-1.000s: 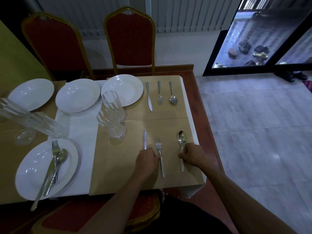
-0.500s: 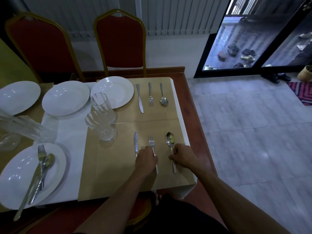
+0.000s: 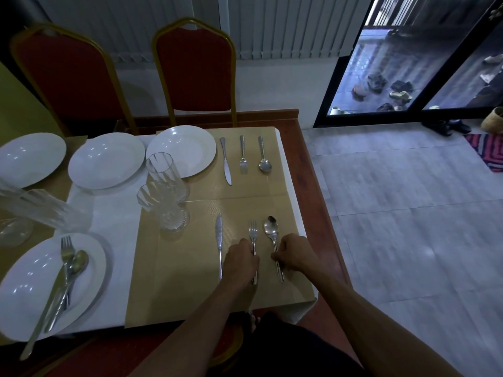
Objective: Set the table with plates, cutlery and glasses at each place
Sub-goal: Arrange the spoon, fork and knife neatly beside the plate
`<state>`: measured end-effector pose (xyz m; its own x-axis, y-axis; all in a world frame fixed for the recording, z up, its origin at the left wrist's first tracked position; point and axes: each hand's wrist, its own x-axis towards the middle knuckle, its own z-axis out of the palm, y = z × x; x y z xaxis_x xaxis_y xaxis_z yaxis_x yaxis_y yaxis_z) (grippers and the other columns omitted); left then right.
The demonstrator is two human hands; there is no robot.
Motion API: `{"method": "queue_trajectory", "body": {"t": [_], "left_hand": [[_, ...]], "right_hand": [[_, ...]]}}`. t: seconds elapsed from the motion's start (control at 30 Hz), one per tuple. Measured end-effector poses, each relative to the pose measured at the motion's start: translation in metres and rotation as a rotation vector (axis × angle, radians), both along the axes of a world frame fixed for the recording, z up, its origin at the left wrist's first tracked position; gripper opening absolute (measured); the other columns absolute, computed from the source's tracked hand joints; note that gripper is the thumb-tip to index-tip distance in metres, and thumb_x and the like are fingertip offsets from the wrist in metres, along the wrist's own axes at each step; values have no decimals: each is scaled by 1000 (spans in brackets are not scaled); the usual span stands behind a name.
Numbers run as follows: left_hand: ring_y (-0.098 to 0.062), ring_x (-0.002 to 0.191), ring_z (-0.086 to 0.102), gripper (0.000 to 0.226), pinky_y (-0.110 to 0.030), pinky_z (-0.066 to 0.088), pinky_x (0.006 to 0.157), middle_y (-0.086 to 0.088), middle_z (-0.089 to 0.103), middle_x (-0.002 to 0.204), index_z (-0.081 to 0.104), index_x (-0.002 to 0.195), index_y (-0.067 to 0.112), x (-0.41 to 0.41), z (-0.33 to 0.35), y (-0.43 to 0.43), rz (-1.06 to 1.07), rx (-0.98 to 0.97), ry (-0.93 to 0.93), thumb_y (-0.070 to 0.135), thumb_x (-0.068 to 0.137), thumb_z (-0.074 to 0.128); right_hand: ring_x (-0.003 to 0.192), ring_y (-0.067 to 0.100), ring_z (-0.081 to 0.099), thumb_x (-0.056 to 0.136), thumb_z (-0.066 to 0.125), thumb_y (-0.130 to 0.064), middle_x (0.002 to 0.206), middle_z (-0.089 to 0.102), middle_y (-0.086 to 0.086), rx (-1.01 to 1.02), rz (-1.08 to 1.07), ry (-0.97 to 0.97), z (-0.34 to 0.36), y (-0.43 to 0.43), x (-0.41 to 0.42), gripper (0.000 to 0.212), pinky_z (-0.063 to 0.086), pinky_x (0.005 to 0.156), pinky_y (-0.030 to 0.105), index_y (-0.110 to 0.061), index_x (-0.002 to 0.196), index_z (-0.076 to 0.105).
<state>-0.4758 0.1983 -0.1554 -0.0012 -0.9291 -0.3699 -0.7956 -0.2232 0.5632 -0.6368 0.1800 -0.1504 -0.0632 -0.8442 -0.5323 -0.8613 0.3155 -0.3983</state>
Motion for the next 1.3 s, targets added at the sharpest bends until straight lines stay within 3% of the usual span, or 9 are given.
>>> {"method": "queue_trajectory", "body": {"t": [0.3,0.63,0.83,0.97,1.17,1.3], "left_hand": [[-23,87,65,17,-33,47,66,-8,67,91,60,91,8,-9,-2,-3,34,-15,3,24,88,66],[-25,89,64,18,-36,50,70,-8,67,92,60,91,9,-12,-2,-4,2,-19,10,25,88,67],[-22,86,64,20,-36,52,72,-7,68,87,64,85,8,-10,-2,-2,6,-22,4,28,87,66],[-13,73,58,20,-26,42,65,-3,67,81,64,83,10,3,4,-2,45,-5,15,29,89,65],[-12,72,58,16,-20,35,53,0,63,82,60,88,13,64,3,-1,160,-79,-100,27,89,66],[-14,74,57,21,-24,37,56,0,64,85,61,94,10,74,0,1,176,-36,-143,29,89,69]], "right_hand": [[80,23,72,83,77,-34,81,71,7,20,10,31,0,-1,-8,31,60,78,38,-16,71,54],[75,16,64,82,77,-35,71,60,-2,-13,-16,8,-2,0,-15,37,55,72,33,-22,64,48],[74,16,62,84,76,-32,75,61,1,-41,-6,5,-1,2,-16,35,53,71,32,-21,67,47],[73,15,60,85,75,-32,73,58,-1,-33,15,0,-1,1,-17,31,54,73,34,-19,72,50],[75,15,59,86,75,-32,71,56,-5,-23,6,-10,-3,1,-18,32,51,71,32,-20,71,49],[76,15,58,86,74,-33,71,55,-5,-27,11,-8,-2,2,-18,34,48,69,31,-21,69,47]]}}
